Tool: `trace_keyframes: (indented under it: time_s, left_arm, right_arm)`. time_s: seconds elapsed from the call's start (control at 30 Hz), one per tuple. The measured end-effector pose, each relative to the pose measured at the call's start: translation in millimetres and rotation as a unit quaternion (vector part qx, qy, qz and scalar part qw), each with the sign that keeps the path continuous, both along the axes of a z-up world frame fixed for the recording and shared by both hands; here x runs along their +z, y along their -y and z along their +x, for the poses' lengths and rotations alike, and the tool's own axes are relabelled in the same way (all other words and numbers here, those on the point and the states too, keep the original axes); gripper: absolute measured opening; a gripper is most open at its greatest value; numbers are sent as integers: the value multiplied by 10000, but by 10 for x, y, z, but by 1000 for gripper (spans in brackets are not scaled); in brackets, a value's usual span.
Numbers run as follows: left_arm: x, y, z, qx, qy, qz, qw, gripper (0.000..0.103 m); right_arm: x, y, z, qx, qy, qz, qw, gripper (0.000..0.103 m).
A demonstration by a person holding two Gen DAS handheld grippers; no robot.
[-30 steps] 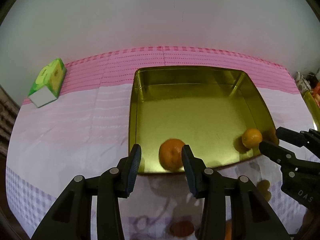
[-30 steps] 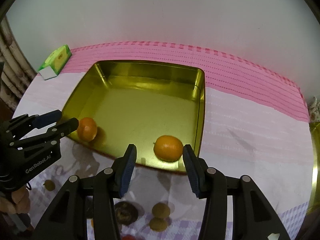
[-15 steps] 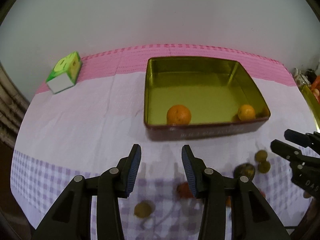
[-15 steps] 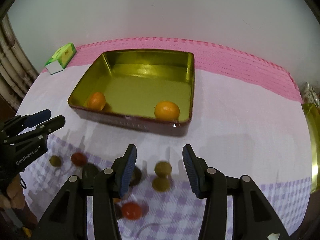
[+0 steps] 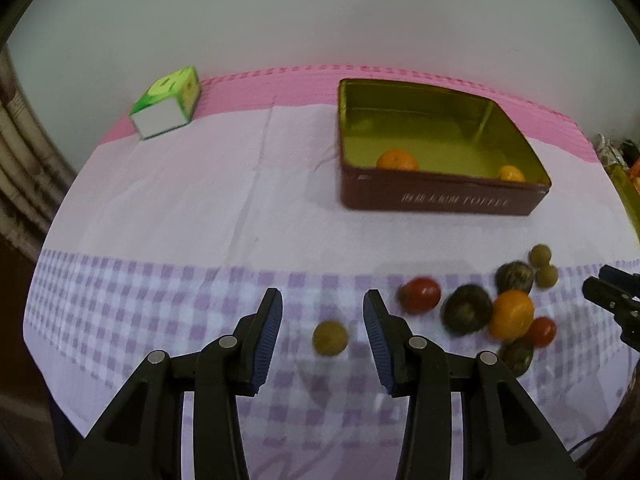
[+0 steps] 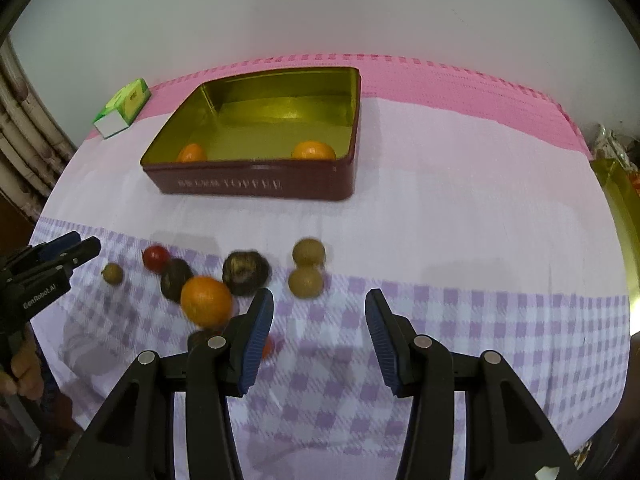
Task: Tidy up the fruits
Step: 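Withdraw both tools from the tin back toward the remaining fruits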
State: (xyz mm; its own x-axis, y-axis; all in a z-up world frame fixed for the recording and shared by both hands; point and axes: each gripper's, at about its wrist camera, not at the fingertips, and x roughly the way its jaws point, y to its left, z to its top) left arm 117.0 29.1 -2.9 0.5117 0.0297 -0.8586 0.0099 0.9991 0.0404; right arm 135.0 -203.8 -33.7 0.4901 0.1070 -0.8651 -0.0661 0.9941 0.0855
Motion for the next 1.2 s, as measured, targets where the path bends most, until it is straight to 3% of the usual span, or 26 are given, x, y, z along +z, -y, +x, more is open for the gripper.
trace_keyframes:
  time_s: [0.4,1.2]
  left_arm:
    - [-208,-113,-403,174,-199,-11,9996,44]
    - [-394,-103,-472,152,-341,-81,9993,44]
  right_arm:
    - [-144,-49,-302,46,-139,135,9998,45]
    - [-322,-251,-383,266,-365,118,9989,45]
